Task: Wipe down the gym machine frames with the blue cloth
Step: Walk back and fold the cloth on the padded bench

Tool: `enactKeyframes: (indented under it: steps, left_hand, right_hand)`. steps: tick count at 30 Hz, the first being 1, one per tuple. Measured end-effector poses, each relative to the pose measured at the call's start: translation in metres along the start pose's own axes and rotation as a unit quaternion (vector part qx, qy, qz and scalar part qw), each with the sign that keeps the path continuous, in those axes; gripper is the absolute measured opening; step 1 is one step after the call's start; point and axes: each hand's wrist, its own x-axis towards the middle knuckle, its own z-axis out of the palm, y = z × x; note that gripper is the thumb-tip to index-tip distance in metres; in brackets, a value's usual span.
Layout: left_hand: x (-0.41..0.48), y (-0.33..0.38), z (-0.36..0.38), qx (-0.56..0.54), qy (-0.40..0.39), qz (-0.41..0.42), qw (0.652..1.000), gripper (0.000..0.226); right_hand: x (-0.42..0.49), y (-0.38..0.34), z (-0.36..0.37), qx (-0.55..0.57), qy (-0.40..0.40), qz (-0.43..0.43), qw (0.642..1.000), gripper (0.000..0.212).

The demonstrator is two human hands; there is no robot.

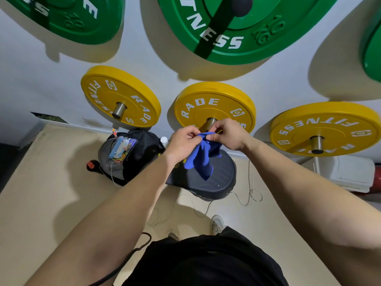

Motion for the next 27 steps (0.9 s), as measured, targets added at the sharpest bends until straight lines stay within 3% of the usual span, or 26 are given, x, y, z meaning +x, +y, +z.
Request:
enactKeyframes:
  steps: [4, 10, 13, 20, 27]
  left_hand:
    - [0.0, 0.004, -0.001, 0.068, 0.003, 0.002, 0.998, 0.005]
    - [-0.004, -0.004, 0.0, 0.081, -0.051, -0.01, 0.995, 0.007]
    - [-0.005, -0.024, -0.004, 0.134, -0.067, -0.023, 0.988, 0.022]
    - [-0.009, -0.065, -0.022, 0.183, -0.069, -0.068, 0.978, 0.005]
    - [0.011, -0.094, -0.019, 0.235, -0.047, -0.095, 0.966, 0.022]
  right_hand:
    - [0.001, -0.002, 0.001, 0.01, -0.002, -0.007, 1.0, 0.031]
    - [0.004, -0.004, -0.001, 0.08, 0.043, -0.014, 0.996, 0.018]
    - [0.004, -0.002, -0.007, 0.089, 0.077, 0.005, 0.993, 0.024]
    - [-0.004, 0.034, -0.019, 0.062, 0.133, 0.103, 0.984, 0.023]
    - [-0.022, 0.108, 0.025, 0.034, 0.088, 0.202, 0.975, 0.022]
